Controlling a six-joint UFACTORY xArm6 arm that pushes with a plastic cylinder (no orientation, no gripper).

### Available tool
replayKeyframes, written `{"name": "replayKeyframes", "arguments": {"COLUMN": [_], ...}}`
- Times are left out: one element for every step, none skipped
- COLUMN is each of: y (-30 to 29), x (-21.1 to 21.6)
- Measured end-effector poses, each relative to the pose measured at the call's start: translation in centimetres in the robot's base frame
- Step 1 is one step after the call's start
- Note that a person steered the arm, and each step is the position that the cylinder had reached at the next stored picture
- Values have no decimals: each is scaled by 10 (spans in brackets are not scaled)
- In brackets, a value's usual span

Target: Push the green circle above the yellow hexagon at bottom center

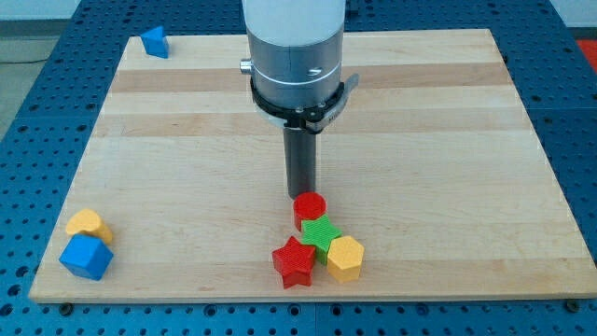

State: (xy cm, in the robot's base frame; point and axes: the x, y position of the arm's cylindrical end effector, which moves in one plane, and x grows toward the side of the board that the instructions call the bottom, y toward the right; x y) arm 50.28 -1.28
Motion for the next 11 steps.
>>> {"name": "replayKeyframes", "arguments": {"y": [2, 53, 117, 132, 95, 79, 33, -7, -27, -43, -64], "x": [-27, -84, -163, -249, -310, -310, -310, -305, -283, -249, -214]}}
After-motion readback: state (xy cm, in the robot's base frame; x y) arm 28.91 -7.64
